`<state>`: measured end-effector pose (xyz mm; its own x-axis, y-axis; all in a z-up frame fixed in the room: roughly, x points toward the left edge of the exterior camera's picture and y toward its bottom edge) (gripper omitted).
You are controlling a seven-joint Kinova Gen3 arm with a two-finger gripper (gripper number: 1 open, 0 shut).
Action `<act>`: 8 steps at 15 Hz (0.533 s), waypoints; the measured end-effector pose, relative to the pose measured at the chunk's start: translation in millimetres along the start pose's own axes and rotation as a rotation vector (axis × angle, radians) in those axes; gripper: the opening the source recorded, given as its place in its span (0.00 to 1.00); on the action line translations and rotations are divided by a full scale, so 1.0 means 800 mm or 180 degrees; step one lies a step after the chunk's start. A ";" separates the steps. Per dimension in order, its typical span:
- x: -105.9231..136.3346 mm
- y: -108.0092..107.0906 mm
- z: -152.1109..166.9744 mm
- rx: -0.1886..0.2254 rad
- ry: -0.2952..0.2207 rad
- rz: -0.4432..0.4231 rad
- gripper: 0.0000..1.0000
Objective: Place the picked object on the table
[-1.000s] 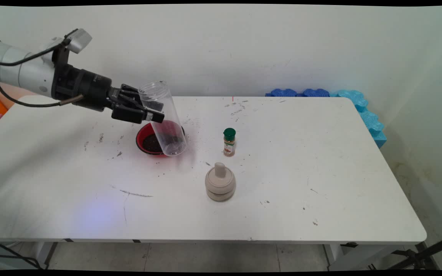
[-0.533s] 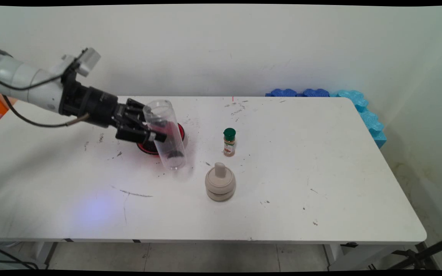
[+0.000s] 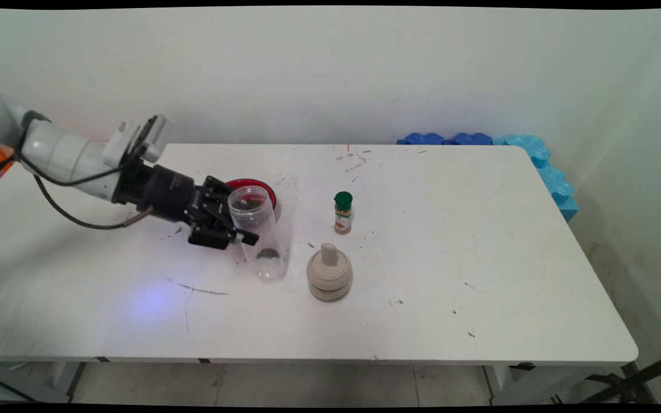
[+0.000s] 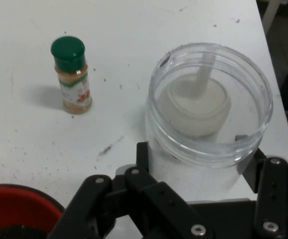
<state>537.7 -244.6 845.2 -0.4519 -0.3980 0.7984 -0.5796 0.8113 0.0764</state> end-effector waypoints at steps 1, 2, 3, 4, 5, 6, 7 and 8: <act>-0.004 0.000 0.006 0.0000 -0.0021 0.0014 0.00; -0.007 0.000 0.011 -0.0001 -0.0038 0.0025 0.00; -0.010 0.001 0.017 -0.0002 -0.0055 0.0036 0.00; -0.013 0.000 0.022 -0.0001 -0.0069 0.0043 0.00; -0.014 0.000 0.026 -0.0002 -0.0079 0.0049 0.00; -0.015 0.000 0.028 -0.0002 -0.0084 0.0053 0.00; -0.017 0.001 0.031 -0.0002 -0.0092 0.0057 0.00; -0.018 0.001 0.035 -0.0002 -0.0099 0.0059 0.00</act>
<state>525.1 -250.4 817.1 -0.4834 -0.3960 0.7807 -0.5704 0.8190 0.0623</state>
